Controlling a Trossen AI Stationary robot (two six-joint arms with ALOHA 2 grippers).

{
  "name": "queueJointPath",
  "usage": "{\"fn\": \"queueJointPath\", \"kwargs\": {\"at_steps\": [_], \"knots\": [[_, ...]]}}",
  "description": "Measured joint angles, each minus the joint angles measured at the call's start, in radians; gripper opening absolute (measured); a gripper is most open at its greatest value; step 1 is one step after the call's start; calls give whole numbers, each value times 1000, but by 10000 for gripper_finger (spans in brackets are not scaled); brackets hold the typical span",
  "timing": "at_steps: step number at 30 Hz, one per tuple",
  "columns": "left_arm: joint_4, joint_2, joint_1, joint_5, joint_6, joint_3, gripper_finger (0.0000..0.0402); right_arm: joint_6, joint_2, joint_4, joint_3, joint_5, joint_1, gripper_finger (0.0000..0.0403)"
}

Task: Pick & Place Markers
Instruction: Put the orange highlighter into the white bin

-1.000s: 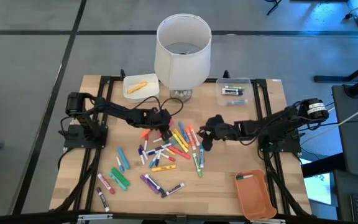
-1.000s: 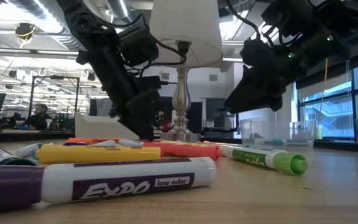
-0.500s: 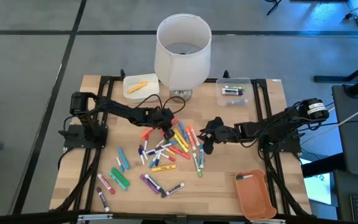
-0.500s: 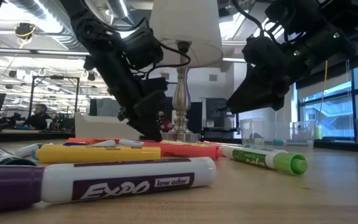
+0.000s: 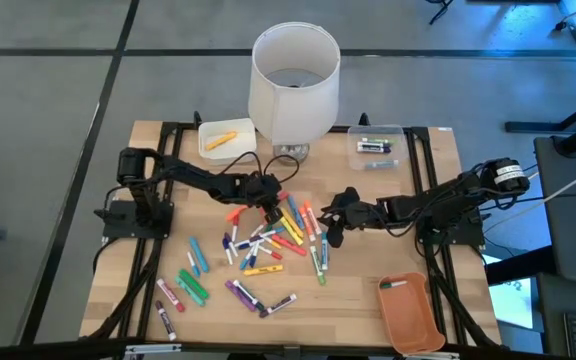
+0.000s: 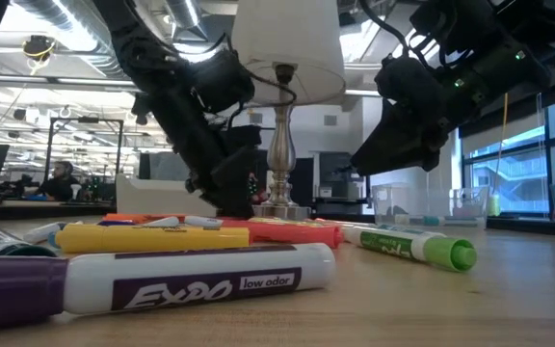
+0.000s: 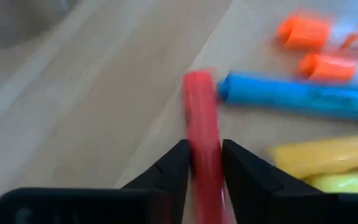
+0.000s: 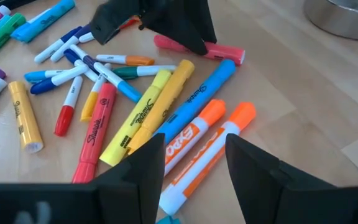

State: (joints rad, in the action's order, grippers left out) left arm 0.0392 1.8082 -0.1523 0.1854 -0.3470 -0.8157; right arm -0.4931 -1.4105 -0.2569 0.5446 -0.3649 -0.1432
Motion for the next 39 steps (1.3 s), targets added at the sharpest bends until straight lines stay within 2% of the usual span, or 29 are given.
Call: {"fn": "queueJointPath", "kwargs": {"at_steps": [5, 8, 11, 17, 22, 25, 29, 31, 35, 39], "knots": [[23, 0, 1, 3, 11, 1, 143, 0, 0, 0, 0, 0, -4, 168], [25, 0, 0, 2, 25, 1, 149, 0, 0, 0, 0, 0, -4, 168], [25, -1, -1, -1, 50, 1, 131, 1, 0, 0, 0, -1, -4, 168], [30, -13, -3, 3, 81, 2, 64, 4, 0, 0, 0, -1, -4, 168], [-7, -90, -10, 17, 140, -19, 63, 4, 0, 0, 0, -1, -4, 168], [-88, -160, -13, 89, 194, -49, 67, 5, 0, 0, 0, -3, -4, 168], [-209, -260, -19, 294, 293, -60, 72, 4, 0, 5, 1, -9, -5, 168], [-292, -303, -39, 359, 317, -61, 68, 5, 0, 12, 1, -10, -5, 168], [-434, -362, -101, 425, 335, -61, 68, 4, 0, 22, 1, -10, -5, 168], [-476, -376, -184, 456, 431, -61, 74, 4, 0, 19, 1, -10, -5, 168]]}}
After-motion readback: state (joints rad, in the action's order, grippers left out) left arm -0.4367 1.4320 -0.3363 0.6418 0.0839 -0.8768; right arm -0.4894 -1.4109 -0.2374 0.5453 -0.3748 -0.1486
